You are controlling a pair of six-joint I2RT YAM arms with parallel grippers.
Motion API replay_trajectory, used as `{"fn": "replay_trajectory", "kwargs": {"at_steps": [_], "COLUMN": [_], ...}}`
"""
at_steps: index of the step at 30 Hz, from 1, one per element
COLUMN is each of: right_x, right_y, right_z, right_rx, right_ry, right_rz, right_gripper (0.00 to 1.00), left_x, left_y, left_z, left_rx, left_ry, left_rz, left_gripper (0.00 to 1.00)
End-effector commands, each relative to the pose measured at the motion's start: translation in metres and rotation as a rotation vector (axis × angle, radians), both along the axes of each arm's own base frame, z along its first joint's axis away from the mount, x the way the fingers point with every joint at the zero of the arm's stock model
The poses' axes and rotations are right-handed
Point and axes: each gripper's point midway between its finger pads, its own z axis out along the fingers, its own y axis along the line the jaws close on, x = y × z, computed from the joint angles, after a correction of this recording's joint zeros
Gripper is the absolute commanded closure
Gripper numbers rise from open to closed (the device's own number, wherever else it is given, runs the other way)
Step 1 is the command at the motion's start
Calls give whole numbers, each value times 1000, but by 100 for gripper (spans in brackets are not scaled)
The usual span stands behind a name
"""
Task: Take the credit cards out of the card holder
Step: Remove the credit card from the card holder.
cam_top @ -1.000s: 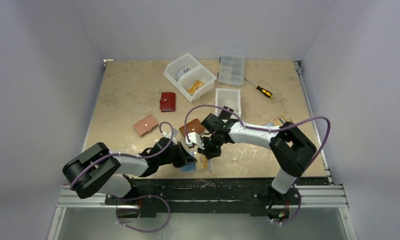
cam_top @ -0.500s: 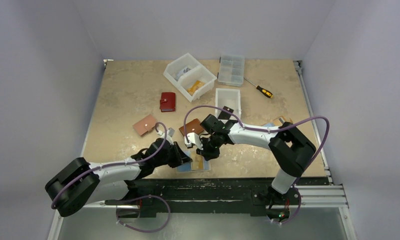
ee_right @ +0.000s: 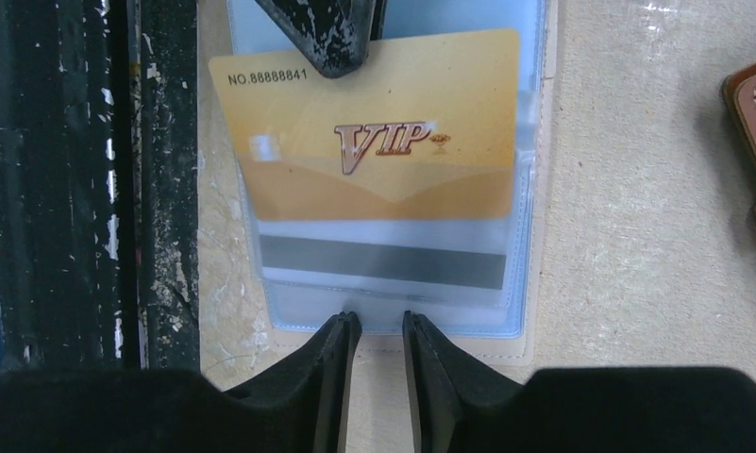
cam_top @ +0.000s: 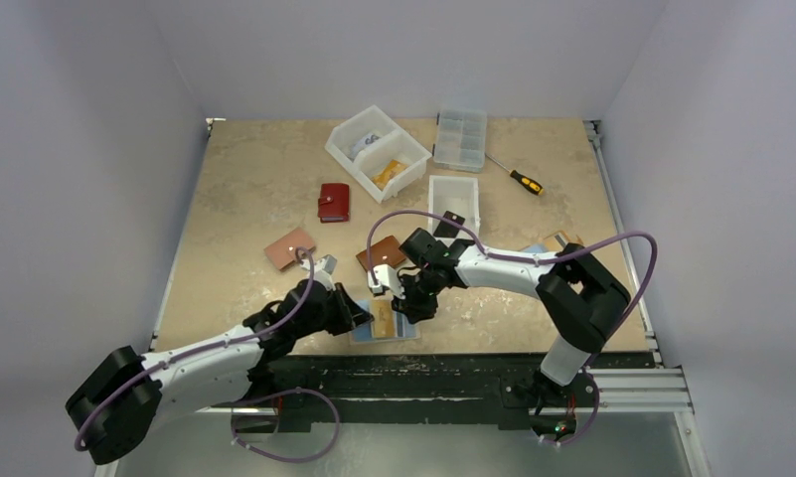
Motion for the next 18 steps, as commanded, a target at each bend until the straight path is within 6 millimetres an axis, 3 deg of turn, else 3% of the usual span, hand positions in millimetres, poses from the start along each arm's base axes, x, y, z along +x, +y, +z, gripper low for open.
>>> {"fn": "replay_trajectory", "kwargs": {"at_steps": [1, 10, 18], "right_x": [-3, -5, -3], "right_y": [-3, -9, -15], "right_z": [7, 43, 84], "right_rx": [29, 149, 312], "right_ry": [18, 65, 117], "right_rz": [15, 65, 93], "right_gripper": [64, 49, 42], "left_x": [1, 4, 9], "left_y": [10, 10, -4], "left_z": [1, 19, 36], "left_rx": [58, 87, 61], "left_ry": [-61, -136, -207], "left_rz": [-11, -61, -129], "left_gripper": [100, 100, 100]}}
